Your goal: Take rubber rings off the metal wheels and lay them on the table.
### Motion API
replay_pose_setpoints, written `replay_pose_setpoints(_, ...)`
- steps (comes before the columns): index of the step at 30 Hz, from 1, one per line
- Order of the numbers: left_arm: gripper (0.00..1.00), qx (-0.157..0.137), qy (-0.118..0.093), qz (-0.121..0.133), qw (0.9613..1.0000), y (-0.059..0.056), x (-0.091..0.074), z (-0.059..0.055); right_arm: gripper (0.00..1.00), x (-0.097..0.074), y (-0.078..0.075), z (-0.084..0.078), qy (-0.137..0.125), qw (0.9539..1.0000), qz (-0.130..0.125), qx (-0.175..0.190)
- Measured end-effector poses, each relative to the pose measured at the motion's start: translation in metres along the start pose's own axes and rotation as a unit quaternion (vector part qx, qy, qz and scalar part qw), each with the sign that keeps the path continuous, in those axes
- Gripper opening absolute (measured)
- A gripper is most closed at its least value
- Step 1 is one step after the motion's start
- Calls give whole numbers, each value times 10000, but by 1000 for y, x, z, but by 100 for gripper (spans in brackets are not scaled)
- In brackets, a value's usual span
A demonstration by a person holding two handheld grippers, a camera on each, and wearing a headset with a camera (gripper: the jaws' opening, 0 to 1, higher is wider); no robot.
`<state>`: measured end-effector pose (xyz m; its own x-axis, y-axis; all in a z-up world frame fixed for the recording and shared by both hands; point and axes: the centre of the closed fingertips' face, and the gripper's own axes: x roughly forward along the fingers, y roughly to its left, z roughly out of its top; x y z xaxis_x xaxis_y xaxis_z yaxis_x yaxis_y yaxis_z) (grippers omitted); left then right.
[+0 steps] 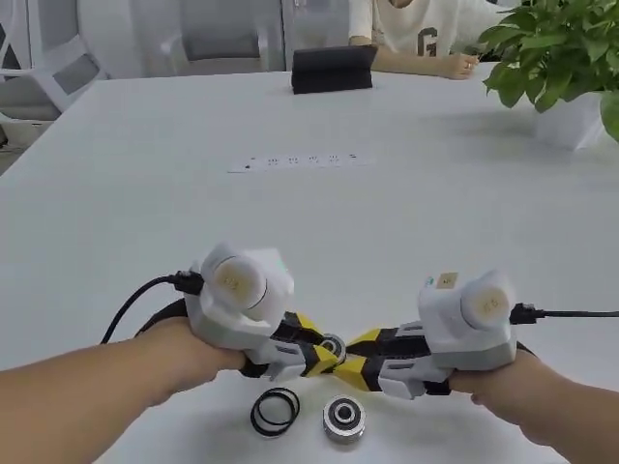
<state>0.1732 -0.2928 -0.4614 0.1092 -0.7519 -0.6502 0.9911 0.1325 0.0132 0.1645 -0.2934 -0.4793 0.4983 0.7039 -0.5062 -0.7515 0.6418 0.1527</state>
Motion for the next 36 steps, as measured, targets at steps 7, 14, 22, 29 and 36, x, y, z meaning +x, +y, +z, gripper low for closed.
replay_pose_setpoints(7, 11, 2, -16, 51, 10000, 0, 0, 1, 17, 0, 0, 0, -6, 10000, -12, 11)
replay_pose_setpoints(14, 10, -54, -51, 91, 9999, 2, 0, 1, 17, 0, -1, 0, -13, 10000, -13, 52)
replay_pose_setpoints(22, 8, -43, -82, 141, 9999, 3, -1, 1, 17, 0, -1, 1, -37, 10000, -28, 56)
replay_pose_setpoints(29, 8, -53, -102, 176, 9998, 3, -1, 1, 15, -1, -1, 0, -29, 10000, -45, -33)
replay_pose_setpoints(36, 7, -74, -106, 178, 9998, 3, 0, 1, 10, -2, -2, -1, 19, 10000, -74, -58)
